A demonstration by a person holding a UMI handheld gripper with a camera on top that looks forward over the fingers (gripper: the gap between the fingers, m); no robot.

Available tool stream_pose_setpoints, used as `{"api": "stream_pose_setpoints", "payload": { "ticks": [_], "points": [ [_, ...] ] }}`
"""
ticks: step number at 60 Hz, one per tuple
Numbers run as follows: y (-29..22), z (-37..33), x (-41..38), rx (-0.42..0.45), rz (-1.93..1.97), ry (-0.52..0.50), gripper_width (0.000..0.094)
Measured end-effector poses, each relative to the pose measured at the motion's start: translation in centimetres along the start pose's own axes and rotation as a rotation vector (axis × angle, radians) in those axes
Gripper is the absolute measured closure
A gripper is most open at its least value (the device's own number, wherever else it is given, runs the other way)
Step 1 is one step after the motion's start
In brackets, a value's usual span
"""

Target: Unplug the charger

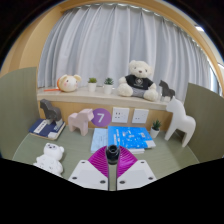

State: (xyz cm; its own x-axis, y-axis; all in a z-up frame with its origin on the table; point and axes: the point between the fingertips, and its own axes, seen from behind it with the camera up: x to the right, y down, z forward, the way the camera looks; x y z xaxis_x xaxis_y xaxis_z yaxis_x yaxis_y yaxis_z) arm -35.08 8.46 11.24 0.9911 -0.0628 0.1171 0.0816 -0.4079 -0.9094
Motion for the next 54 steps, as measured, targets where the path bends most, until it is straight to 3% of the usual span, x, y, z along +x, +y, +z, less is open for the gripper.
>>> {"api": "stream_pose_setpoints", "payload": {
  "ticks": [8, 23, 29, 35, 38, 43, 49, 54],
  "points": [
    [7.1, 2.4, -0.2, -0.103, 0.004, -0.053, 0.0854],
    [13.9, 4.5, -1.0, -0.241, 0.012, -0.095, 0.0788],
    [13.4, 4.3, -0.6, -0.243, 0.014, -0.081, 0.0700],
    [10.9, 2.8, -0.4, -0.193, 0.020, -0.087, 0.0399],
    [8.9, 1.6, -0.3, -0.160, 0.035, -0.096, 0.0324],
    [5.2, -1.4, 0.8, -0.103, 0.024, -0.065, 0.0298],
    [0.6, -6.1, 1.9, -0.031, 0.013, -0.029, 0.0064],
    [-2.1, -10.5, 2.0, 0.020, 0.014, -0.032, 0.0075]
  ]
}}
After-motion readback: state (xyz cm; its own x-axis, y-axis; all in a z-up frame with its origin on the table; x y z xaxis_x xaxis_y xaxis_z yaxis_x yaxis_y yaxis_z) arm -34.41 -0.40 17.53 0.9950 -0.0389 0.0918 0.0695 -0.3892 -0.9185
